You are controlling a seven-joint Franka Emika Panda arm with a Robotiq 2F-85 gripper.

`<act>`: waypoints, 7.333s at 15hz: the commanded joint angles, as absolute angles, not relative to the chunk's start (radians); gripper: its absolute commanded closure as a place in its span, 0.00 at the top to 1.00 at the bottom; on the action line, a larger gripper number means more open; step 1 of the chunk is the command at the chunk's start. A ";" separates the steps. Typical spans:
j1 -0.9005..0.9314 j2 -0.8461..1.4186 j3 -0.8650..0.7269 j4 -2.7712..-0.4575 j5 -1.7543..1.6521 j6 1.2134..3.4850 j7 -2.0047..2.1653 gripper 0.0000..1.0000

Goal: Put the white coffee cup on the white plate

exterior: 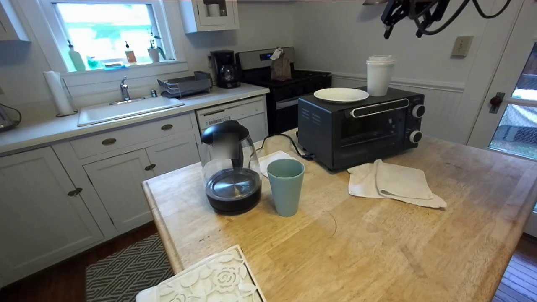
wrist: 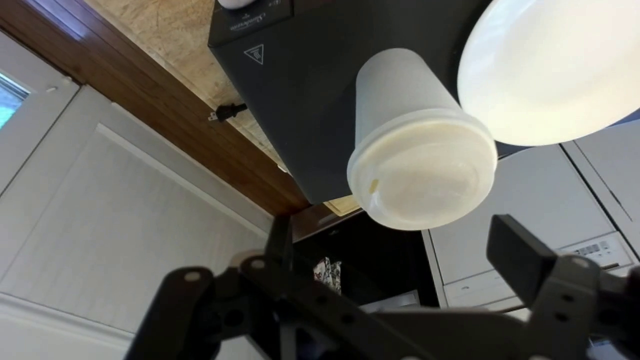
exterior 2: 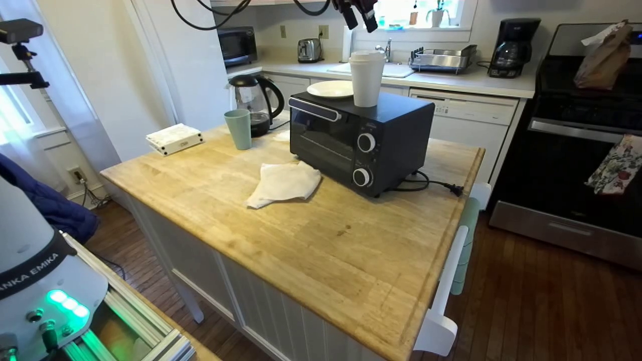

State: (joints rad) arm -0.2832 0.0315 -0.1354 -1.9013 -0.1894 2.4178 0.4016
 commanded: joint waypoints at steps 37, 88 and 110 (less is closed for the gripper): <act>-0.267 0.257 -0.248 -1.623 0.070 2.201 0.368 0.59; -0.227 0.170 -0.204 -1.648 0.094 2.210 0.234 0.01; -0.131 0.274 -0.161 -1.587 0.019 2.186 0.271 0.01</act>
